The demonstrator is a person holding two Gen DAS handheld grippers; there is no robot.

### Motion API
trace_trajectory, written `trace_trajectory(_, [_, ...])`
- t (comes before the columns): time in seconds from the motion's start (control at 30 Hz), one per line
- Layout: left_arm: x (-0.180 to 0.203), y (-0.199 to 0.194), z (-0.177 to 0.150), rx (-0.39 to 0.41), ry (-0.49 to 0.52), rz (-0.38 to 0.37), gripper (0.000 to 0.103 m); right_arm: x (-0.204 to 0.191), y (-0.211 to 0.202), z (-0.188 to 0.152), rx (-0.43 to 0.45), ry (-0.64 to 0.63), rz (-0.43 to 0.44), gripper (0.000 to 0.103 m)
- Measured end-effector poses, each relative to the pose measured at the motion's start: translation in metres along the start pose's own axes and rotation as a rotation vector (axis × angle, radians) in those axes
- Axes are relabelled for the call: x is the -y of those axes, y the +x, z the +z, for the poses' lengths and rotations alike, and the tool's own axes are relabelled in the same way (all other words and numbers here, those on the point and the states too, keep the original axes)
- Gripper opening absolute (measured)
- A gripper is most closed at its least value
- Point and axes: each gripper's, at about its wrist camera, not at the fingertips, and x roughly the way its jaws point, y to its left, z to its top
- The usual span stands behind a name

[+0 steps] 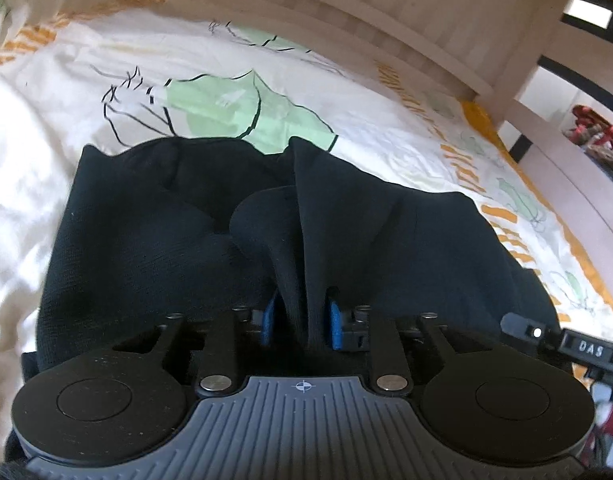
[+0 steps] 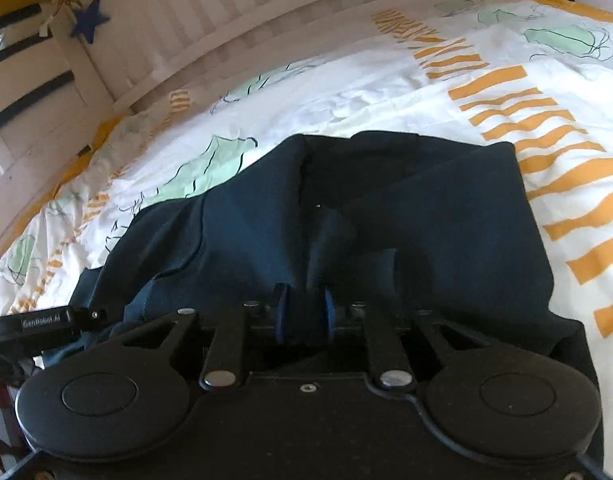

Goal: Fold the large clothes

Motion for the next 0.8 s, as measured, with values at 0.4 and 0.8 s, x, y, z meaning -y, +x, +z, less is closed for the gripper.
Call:
trace_trajectory(0.4, [0.056,-0.039,-0.02,0.07,0.225,0.151,0.079,-0.061,-0.053,-0.005,0.129,-0.268,-0.018,0.062])
trace_trajectory(0.8, [0.039,-0.012,-0.052,0.091,0.252,0.201,0.094,-0.078,-0.01,-0.053,0.06,-0.421,-0.106,0.063])
